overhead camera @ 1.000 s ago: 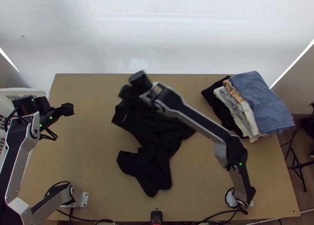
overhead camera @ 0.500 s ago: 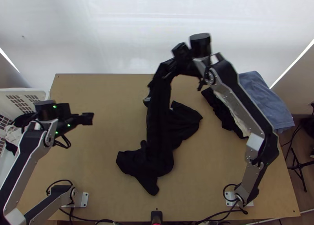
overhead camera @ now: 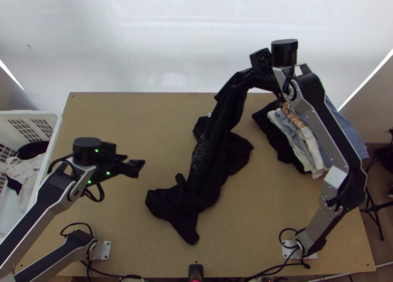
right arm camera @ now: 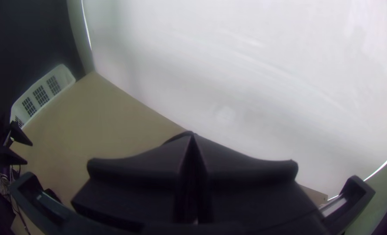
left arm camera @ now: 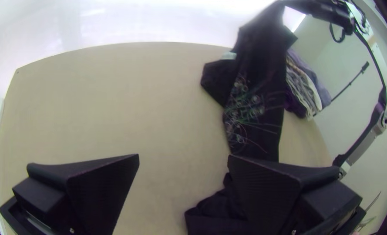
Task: Fold the t-shirt
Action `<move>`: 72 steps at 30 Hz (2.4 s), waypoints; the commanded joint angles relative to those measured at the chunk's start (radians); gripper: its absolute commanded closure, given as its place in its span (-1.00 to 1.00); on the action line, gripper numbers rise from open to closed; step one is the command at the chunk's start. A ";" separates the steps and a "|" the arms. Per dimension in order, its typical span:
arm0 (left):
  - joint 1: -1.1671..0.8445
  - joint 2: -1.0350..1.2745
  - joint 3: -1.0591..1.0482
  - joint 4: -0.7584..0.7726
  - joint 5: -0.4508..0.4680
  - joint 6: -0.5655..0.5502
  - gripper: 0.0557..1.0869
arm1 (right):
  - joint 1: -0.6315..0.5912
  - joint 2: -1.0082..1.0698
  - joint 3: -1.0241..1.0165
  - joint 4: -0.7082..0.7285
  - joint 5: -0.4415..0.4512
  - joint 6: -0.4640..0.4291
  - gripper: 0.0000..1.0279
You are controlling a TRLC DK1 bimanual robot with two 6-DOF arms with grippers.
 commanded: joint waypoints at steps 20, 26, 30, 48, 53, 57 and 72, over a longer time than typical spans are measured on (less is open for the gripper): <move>-0.547 0.158 -0.091 0.195 -0.060 0.354 -0.91 | 0.002 0.185 0.141 -0.120 0.085 0.086 0.94; -0.596 0.247 -0.088 0.319 -0.083 0.354 -0.92 | -0.003 0.163 0.119 -0.140 0.088 0.086 0.94; -0.610 0.307 -0.088 0.371 -0.084 0.371 -0.92 | -0.004 0.150 0.103 -0.142 0.088 0.085 0.94; -0.658 0.346 -0.134 0.494 -0.141 0.376 0.93 | -0.024 0.093 0.070 -0.140 0.088 0.075 0.94; -0.507 0.303 -0.033 0.438 -0.146 0.284 0.93 | -0.040 0.068 0.041 -0.142 0.088 0.072 0.94; -0.320 0.295 0.064 0.334 -0.138 0.185 0.93 | -0.043 0.051 0.012 -0.140 0.088 0.072 0.94; 0.140 0.365 0.041 0.339 -0.113 0.159 0.93 | -0.055 -0.018 -0.097 -0.140 0.088 0.072 0.94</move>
